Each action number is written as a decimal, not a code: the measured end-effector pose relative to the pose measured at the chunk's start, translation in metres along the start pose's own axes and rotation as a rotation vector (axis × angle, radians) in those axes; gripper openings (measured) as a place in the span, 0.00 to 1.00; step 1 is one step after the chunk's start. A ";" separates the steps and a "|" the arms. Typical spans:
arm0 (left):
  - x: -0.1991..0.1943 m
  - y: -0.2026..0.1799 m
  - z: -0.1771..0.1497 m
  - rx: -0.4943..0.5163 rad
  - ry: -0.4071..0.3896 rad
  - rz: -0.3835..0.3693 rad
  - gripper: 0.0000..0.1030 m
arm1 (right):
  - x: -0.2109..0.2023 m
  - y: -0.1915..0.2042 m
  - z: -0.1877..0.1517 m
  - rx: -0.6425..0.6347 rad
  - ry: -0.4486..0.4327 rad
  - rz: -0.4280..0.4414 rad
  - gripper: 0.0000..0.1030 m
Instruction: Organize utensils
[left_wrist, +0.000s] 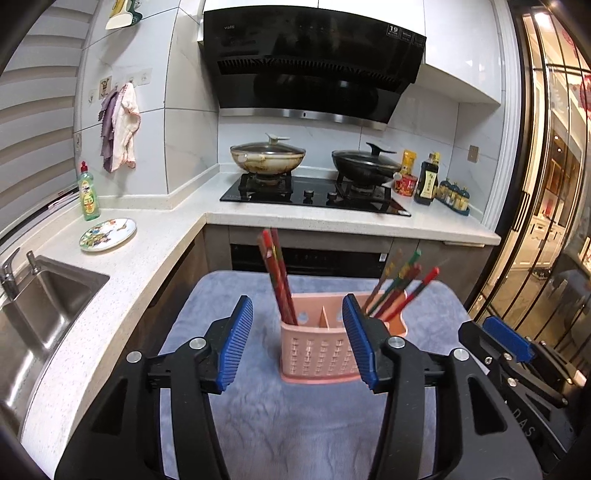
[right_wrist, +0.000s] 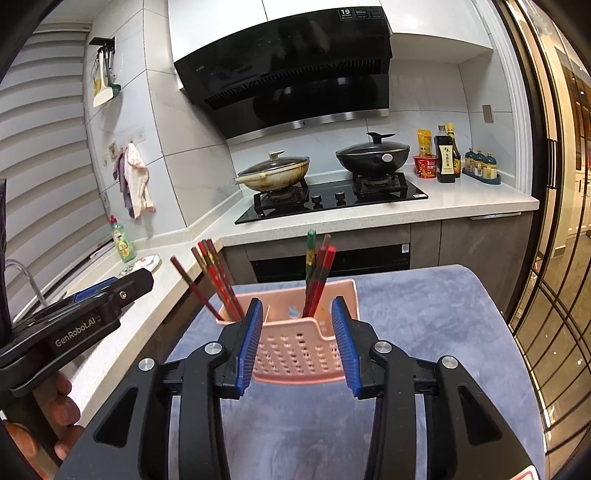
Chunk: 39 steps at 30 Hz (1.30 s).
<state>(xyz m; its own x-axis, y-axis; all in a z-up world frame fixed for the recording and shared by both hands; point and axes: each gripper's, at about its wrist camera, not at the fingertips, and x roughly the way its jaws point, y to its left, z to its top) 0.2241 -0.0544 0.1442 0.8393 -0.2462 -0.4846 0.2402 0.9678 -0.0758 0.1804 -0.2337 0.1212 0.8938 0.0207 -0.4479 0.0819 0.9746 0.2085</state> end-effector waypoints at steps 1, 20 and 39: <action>-0.002 0.000 -0.005 0.000 0.009 0.000 0.47 | -0.003 0.001 -0.003 -0.007 0.004 -0.005 0.37; -0.026 0.006 -0.078 0.003 0.118 0.046 0.58 | -0.038 0.001 -0.070 -0.062 0.096 -0.073 0.47; -0.027 0.003 -0.115 0.032 0.194 0.091 0.65 | -0.035 -0.003 -0.105 -0.063 0.172 -0.101 0.56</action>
<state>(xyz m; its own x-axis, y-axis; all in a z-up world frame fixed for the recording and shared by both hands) 0.1461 -0.0387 0.0566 0.7494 -0.1401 -0.6472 0.1854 0.9827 0.0021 0.1026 -0.2139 0.0446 0.7935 -0.0454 -0.6068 0.1347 0.9856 0.1024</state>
